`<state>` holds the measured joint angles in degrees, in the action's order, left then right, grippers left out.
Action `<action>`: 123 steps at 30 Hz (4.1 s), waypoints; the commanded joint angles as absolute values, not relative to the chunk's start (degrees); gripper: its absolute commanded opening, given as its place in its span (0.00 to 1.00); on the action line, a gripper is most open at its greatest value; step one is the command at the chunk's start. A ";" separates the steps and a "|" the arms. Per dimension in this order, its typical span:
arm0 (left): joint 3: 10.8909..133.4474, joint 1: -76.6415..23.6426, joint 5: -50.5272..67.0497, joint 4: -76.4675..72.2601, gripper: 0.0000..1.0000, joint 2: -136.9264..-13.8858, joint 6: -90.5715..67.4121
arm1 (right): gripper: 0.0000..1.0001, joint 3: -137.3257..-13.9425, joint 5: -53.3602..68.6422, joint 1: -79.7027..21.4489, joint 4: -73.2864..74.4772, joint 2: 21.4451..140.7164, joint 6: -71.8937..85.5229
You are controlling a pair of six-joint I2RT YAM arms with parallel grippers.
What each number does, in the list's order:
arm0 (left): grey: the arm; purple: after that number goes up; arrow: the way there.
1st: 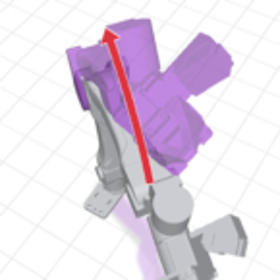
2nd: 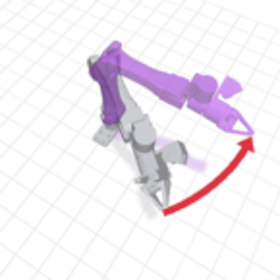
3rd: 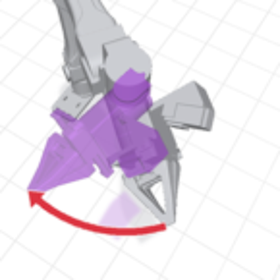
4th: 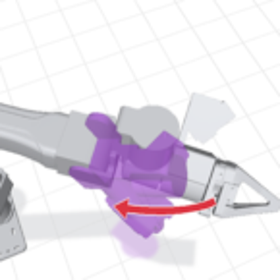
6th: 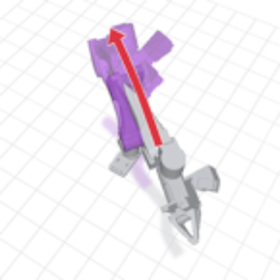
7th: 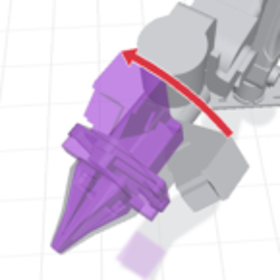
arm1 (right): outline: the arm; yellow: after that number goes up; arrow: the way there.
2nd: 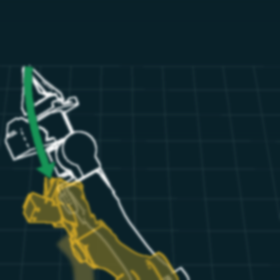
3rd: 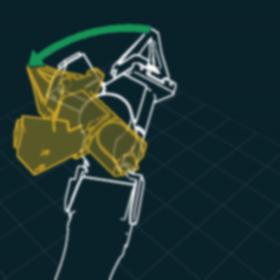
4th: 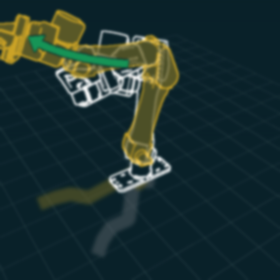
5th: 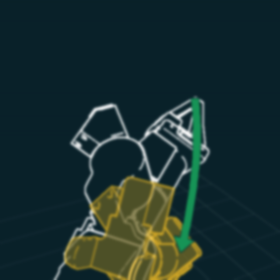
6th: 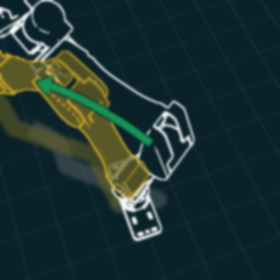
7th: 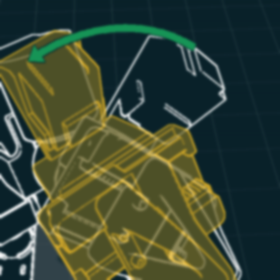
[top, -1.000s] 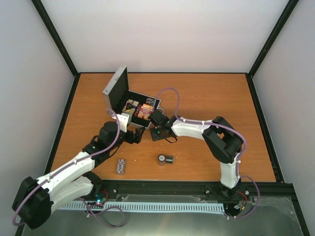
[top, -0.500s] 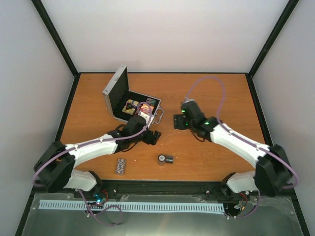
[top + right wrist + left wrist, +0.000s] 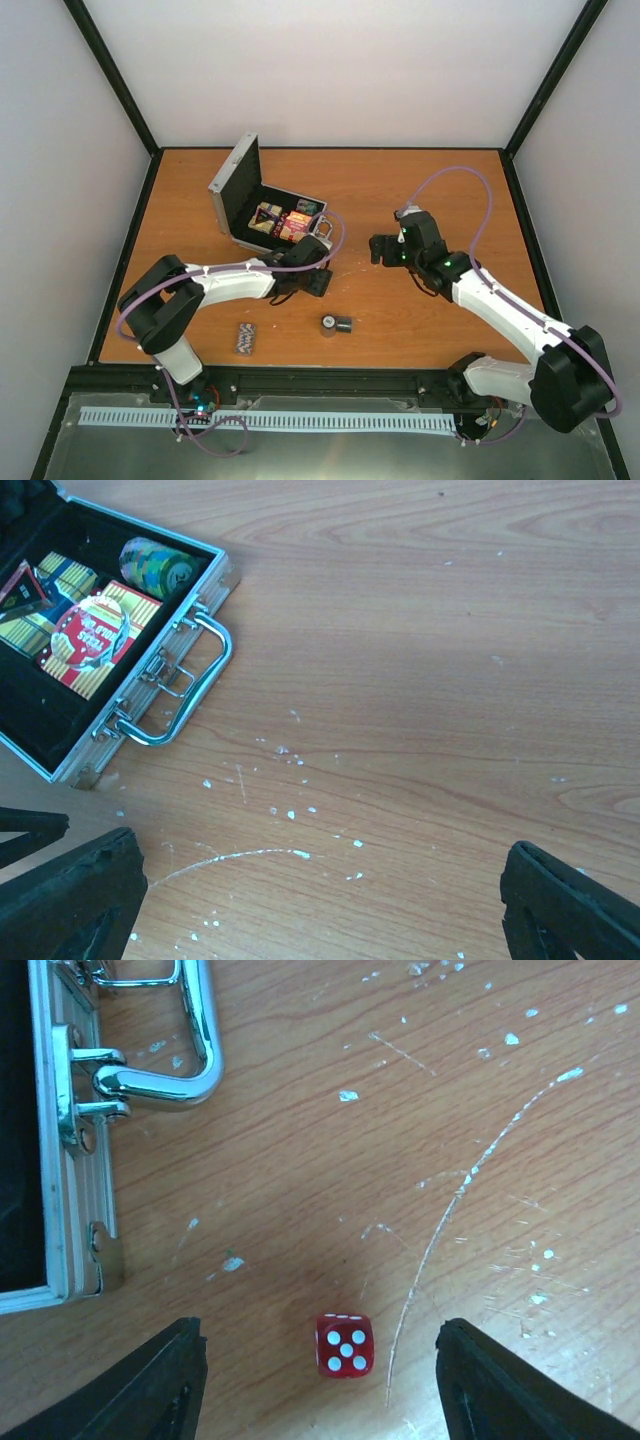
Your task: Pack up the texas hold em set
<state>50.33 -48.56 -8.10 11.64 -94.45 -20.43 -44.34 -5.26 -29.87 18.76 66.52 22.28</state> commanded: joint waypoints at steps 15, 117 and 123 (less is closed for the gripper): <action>56.54 -49.13 -8.37 14.15 0.37 -101.02 -19.17 | 0.94 -41.50 -1.42 -28.04 11.89 68.83 23.14; 88.24 -20.21 0.30 19.18 0.07 -122.65 4.04 | 0.98 -44.22 -0.27 -26.63 11.10 71.88 21.84; 87.22 -20.21 -1.02 20.54 0.06 -121.97 3.56 | 0.97 -44.21 -0.31 -26.63 10.99 71.92 21.88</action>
